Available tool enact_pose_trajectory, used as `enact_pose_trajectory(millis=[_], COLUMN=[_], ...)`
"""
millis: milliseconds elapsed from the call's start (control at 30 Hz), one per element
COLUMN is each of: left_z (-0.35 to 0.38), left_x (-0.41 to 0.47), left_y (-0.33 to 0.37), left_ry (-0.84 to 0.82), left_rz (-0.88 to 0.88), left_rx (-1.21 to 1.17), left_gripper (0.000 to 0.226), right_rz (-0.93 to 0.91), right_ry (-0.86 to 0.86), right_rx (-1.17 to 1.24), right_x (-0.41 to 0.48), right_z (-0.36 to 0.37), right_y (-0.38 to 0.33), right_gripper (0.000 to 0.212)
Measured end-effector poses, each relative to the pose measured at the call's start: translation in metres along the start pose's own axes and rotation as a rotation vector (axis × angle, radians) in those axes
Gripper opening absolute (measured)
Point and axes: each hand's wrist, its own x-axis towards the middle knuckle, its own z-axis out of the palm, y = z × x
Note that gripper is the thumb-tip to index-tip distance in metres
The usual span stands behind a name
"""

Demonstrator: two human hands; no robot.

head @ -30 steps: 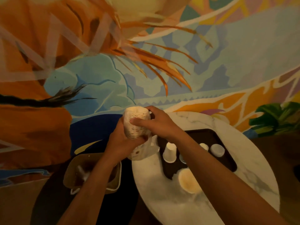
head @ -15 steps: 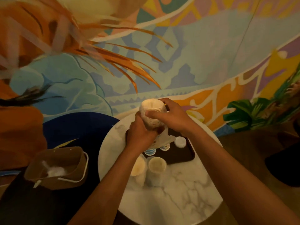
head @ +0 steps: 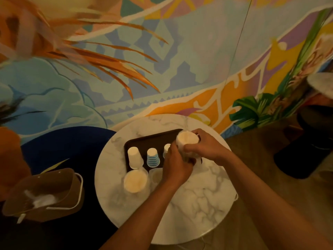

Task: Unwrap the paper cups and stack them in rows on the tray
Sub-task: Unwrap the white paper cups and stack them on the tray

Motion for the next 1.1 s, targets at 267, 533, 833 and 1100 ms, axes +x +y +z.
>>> enact_pose_trajectory(millis=[267,533,833,1100], left_z=[0.058,0.117,0.156,0.163], left_x=[-0.022,-0.041,-0.059,-0.053], left_y=[-0.032,-0.062,-0.075,-0.081], left_ry=[0.042,0.208,0.384,0.489], left_rz=[-0.112,-0.269,-0.459,-0.497], left_rx=[-0.009,-0.056,-0.090,-0.086], left_gripper=[0.082,0.078,0.074,0.074], right_rz=[0.064,0.009,-0.080,-0.122], right_ry=[-0.274,-0.479,-0.537,-0.582], right_rx=[-0.034,-0.110,-0.070,-0.080], right_x=[0.018,0.045,0.051,0.059], right_z=[0.004,0.020,0.037,0.048], right_y=[0.055,0.109,0.136,0.133], right_gripper=[0.073,0.074,0.073,0.074])
